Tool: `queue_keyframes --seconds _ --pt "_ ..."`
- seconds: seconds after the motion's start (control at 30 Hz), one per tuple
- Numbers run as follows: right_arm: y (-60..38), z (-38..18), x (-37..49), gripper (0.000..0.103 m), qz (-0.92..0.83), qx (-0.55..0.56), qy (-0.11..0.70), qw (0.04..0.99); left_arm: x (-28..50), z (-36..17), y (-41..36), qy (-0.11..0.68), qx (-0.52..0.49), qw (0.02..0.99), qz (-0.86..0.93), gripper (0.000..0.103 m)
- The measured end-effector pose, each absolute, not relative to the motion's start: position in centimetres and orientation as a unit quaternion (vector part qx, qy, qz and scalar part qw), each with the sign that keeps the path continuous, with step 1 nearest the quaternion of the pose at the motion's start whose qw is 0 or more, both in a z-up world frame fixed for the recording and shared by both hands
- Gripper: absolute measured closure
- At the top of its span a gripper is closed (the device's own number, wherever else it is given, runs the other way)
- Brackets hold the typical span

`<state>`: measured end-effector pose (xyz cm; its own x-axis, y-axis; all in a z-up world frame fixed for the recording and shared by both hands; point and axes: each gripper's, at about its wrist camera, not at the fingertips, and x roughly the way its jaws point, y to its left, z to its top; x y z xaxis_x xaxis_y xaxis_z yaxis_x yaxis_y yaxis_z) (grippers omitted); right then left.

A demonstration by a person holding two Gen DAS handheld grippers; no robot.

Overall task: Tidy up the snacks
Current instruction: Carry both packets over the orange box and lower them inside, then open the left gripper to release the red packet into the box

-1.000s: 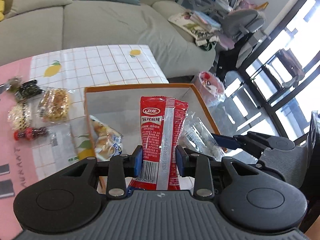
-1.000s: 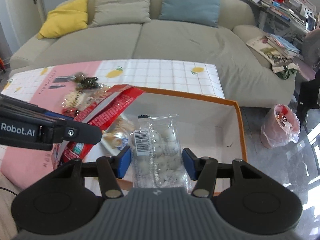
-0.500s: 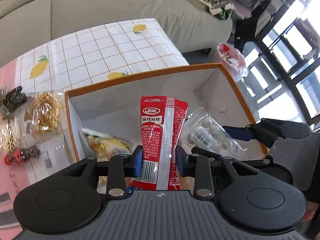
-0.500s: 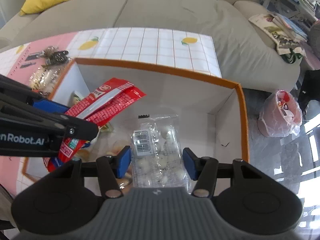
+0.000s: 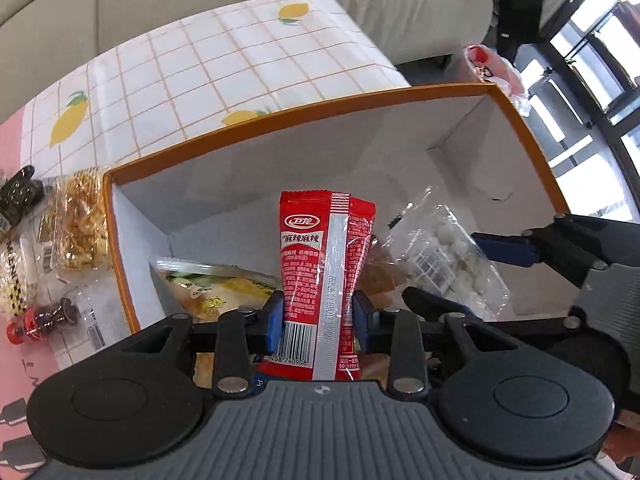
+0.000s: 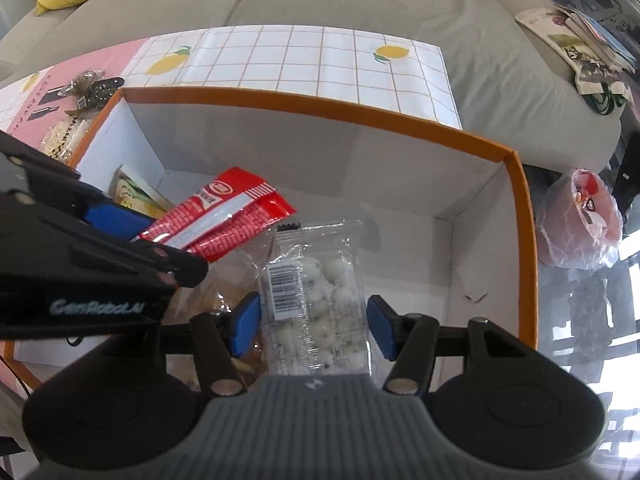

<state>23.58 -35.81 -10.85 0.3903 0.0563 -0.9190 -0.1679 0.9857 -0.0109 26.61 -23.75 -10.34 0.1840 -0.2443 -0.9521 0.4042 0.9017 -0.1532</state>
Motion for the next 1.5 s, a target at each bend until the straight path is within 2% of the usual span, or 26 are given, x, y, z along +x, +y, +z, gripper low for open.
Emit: queue_keyframes --seconds 0.17,0.4,0.83,1.03,1.07,1.1,1.17,1.27,1.37,1.5 --pt "-35.7 -10.7 23.7 0.046 0.068 -0.051 0.546 0.833 26.8 -10.5 -23.3 0.615 0.058 0.759 -0.203 0.06" --pt "-35.4 -9.9 23.5 0.047 0.059 -0.039 0.544 0.836 26.2 -8.2 -22.1 0.598 0.052 0.772 -0.21 0.034" --pt "-32.8 -10.7 24.0 0.045 0.067 -0.005 0.565 0.822 24.2 -4.3 -18.8 0.569 0.035 0.794 -0.21 0.034" --pt "-32.0 -10.1 23.9 0.043 0.054 -0.023 0.57 0.819 23.5 -3.4 -17.3 0.564 0.024 0.799 -0.206 0.034" --pt "-31.9 -9.9 23.7 0.039 0.052 -0.023 0.569 0.821 23.3 -3.2 -17.1 0.562 0.025 0.801 -0.206 0.034" --pt "-31.9 -9.5 23.5 0.03 0.05 -0.025 0.566 0.823 23.1 -2.9 -16.9 0.56 0.025 0.803 -0.205 0.034" --pt "-31.8 -8.8 23.2 0.021 0.038 -0.032 0.562 0.826 22.7 -2.5 -16.3 0.555 0.024 0.806 -0.204 0.034" --pt "-31.6 -7.7 22.7 0.021 0.027 -0.041 0.557 0.829 21.9 -1.8 -15.5 0.549 0.022 0.81 -0.204 0.034" --pt "-31.3 -6.5 22.1 0.012 0.009 -0.047 0.551 0.833 20.9 -0.7 -14.5 0.538 0.022 0.818 -0.204 0.034" --pt "-30.4 -4.8 20.8 0.011 -0.01 -0.061 0.535 0.842 19.5 0.9 -13.0 0.519 0.019 0.831 -0.198 0.034"
